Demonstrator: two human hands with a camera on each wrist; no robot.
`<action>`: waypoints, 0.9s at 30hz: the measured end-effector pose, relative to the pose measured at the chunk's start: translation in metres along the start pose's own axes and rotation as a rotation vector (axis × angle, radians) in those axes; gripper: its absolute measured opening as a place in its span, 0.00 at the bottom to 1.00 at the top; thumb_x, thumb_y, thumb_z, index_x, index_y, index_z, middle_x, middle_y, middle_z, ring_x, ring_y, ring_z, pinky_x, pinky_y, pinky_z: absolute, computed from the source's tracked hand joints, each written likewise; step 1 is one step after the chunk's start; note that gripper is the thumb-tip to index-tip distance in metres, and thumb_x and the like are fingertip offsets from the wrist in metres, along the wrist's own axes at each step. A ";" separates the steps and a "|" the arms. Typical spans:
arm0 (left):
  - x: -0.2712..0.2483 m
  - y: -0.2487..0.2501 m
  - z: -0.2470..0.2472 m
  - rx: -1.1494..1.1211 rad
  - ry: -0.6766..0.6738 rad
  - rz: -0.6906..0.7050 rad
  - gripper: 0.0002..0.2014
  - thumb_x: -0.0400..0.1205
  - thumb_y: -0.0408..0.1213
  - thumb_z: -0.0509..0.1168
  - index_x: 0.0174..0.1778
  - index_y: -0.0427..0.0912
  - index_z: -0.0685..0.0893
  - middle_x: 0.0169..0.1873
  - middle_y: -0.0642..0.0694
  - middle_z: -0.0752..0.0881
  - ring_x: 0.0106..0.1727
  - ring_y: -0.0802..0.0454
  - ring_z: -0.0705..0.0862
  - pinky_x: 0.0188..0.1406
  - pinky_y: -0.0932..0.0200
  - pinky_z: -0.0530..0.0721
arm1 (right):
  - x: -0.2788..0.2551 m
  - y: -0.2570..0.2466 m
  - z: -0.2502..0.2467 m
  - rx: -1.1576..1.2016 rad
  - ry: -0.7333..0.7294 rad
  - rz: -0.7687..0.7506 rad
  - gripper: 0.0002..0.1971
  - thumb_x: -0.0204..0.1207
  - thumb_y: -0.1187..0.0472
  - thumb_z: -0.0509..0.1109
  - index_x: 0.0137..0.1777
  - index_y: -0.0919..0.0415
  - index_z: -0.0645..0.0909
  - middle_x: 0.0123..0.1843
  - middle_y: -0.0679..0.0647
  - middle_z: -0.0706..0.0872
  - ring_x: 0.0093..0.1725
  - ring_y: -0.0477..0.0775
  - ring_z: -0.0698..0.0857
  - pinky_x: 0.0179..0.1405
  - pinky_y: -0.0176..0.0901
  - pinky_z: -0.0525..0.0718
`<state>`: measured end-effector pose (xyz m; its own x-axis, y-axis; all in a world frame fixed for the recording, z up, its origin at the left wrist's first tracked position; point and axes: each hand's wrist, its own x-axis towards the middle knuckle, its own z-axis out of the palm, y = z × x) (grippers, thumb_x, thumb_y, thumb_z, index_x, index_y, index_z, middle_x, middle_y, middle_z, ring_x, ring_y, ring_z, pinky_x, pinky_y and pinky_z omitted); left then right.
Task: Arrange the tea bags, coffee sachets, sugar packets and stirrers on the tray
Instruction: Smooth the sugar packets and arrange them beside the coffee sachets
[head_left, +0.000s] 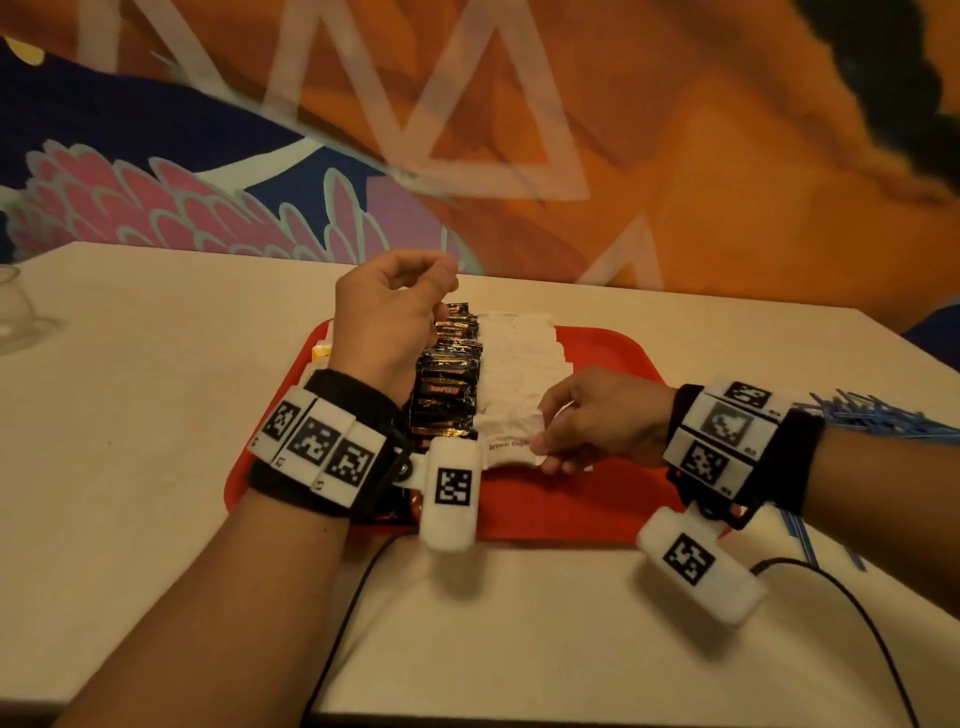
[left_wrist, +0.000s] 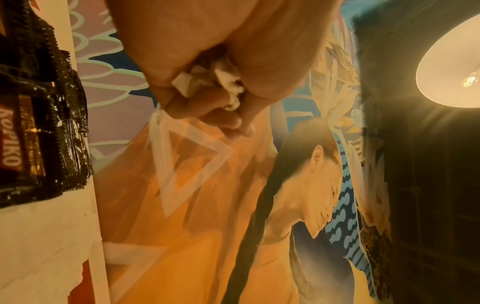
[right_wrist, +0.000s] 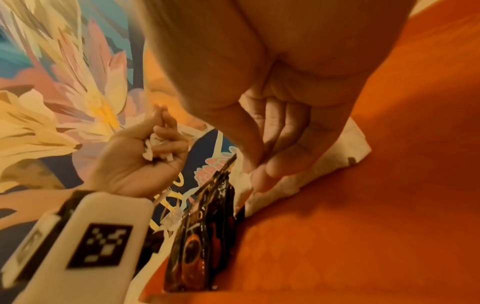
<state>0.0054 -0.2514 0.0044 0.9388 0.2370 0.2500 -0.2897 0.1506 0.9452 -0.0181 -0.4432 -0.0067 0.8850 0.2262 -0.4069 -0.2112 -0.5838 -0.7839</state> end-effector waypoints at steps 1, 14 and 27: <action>0.000 0.000 0.000 0.001 0.001 -0.004 0.01 0.84 0.34 0.70 0.48 0.44 0.87 0.38 0.50 0.87 0.31 0.57 0.79 0.25 0.63 0.75 | 0.001 0.000 0.002 -0.036 -0.004 0.007 0.06 0.76 0.73 0.74 0.46 0.66 0.79 0.35 0.61 0.90 0.34 0.51 0.89 0.34 0.41 0.88; 0.001 0.000 -0.002 0.020 -0.002 -0.010 0.01 0.84 0.35 0.70 0.48 0.46 0.87 0.37 0.51 0.87 0.31 0.58 0.80 0.25 0.64 0.76 | -0.006 -0.014 0.013 -0.856 0.243 -0.334 0.14 0.73 0.50 0.78 0.48 0.52 0.76 0.40 0.48 0.82 0.39 0.48 0.81 0.36 0.43 0.81; 0.002 -0.001 -0.002 -0.081 -0.125 -0.102 0.07 0.88 0.36 0.64 0.48 0.41 0.86 0.38 0.47 0.81 0.35 0.57 0.78 0.25 0.66 0.76 | -0.005 -0.024 0.017 -0.885 0.116 -0.497 0.10 0.79 0.52 0.74 0.59 0.47 0.85 0.49 0.42 0.85 0.49 0.45 0.84 0.49 0.43 0.86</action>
<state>0.0076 -0.2487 0.0033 0.9785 0.0956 0.1826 -0.2009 0.2455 0.9483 -0.0247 -0.4176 0.0065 0.8337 0.5503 -0.0450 0.5315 -0.8220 -0.2047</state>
